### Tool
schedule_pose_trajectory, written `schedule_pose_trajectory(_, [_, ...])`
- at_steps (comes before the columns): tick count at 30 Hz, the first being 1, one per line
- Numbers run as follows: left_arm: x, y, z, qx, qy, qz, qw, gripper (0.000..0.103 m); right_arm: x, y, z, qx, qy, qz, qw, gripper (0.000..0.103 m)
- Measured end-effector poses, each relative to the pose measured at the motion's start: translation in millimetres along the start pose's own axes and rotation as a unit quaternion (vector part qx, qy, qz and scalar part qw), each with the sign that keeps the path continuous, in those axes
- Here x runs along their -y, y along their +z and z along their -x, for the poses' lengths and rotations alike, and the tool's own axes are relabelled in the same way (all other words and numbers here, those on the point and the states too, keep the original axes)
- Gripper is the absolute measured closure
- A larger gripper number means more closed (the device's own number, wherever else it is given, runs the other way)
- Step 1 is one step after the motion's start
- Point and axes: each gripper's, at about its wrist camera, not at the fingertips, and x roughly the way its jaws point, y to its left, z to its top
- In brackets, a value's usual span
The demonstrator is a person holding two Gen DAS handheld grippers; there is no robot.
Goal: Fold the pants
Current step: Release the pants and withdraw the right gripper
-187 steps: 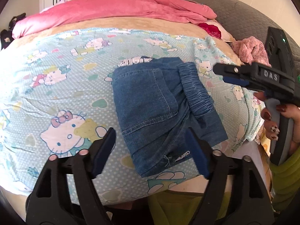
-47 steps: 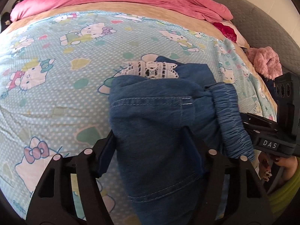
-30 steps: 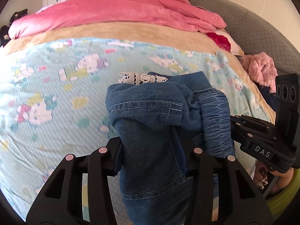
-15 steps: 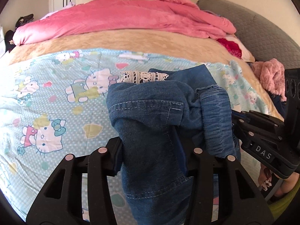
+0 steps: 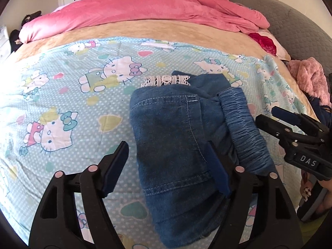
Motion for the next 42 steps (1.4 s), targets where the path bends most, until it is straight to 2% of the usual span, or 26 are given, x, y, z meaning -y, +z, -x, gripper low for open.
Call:
schedule_pose_trajectory(4, [-0.3, 0.1, 9.1, 0.007, -0.001, 0.003, 1.0, 0.026, 4.0, 1.5, 12.1, 0.009, -0.006, -0.019, 1.0, 0.028])
schedule_pose_trajectory(8, [-1.8, -0.1, 21.8, 0.021, 0.012, 0.004, 0.9997, 0.011, 6.1, 0.8, 24.2, 0.022, -0.007, -0.033, 0.999, 0.027])
schedule_pose_trajectory(10, [-3.0, -0.3, 27.3, 0.024, 0.014, 0.006, 0.9996, 0.01, 6.7, 0.7, 30.1, 0.03, -0.011, -0.036, 0.999, 0.006])
schedule_pose_trajectory(11, [-3.5, -0.5, 31.1, 0.026, 0.016, 0.006, 0.9995, 0.01, 7.0, 0.5, 33.5, 0.037, -0.012, -0.038, 0.999, 0.005])
schedule_pose_trajectory(15, [-3.1, -1.0, 41.8, 0.035, 0.025, 0.002, 0.9991, 0.01, 6.2, 1.1, 47.3, 0.056, -0.013, -0.044, 0.997, 0.005])
schedule_pose_trajectory(30, [3.6, -4.7, 79.8, 0.076, 0.025, -0.004, 0.9968, 0.009, -3.7, 2.0, 97.4, 0.106, -0.017, -0.033, 0.994, 0.005])
schedule_pose_trajectory(38, [2.8, -19.0, 103.1, 0.094, 0.025, -0.001, 0.9952, 0.009, -10.8, -10.9, 134.5, 0.149, -0.035, -0.019, 0.988, 0.005])
schedule_pose_trajectory(42, [2.7, -29.5, 112.9, 0.099, 0.021, 0.0, 0.9949, 0.009, -12.7, -21.2, 142.9, 0.145, -0.029, -0.017, 0.989, 0.004])
